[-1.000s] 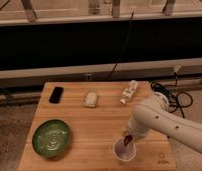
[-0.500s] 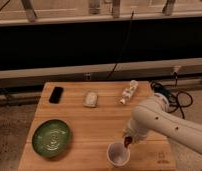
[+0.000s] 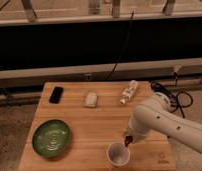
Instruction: Place the pepper in the ceramic cup
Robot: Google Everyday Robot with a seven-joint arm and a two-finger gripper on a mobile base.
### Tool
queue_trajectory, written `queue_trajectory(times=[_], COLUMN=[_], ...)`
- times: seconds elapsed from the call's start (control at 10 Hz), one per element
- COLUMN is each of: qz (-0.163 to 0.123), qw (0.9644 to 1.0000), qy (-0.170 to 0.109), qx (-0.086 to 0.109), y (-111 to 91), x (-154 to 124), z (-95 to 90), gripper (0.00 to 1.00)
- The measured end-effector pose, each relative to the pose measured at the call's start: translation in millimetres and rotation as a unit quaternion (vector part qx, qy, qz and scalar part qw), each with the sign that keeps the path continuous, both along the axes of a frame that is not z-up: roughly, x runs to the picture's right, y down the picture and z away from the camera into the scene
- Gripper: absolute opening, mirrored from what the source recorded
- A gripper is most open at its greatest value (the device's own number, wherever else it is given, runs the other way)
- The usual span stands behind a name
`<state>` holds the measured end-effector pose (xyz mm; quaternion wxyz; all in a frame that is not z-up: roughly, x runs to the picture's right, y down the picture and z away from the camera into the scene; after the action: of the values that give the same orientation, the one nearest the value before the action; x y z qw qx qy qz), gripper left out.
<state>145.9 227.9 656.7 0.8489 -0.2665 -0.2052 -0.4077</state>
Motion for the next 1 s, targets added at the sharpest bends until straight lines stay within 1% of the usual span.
queue_trajectory(times=[0.2,0.4,0.6,0.8,1.0], qz=[-0.002,-0.006,-0.014,-0.021,-0.025], qw=[1.0,0.9998,0.9992,0.9982,0.9974], qy=[-0.009,-0.02,-0.034,-0.049,-0.06], qx=[0.0,-0.005,-0.017,-0.027,-0.032], y=[-7,-5,9,19,28], x=[-3,-6,-10,-17,-20], z=[-16.6,-29.5,-44.5,-54.3,-60.8], gripper=[0.0,0.0,0.0,0.0,0.0])
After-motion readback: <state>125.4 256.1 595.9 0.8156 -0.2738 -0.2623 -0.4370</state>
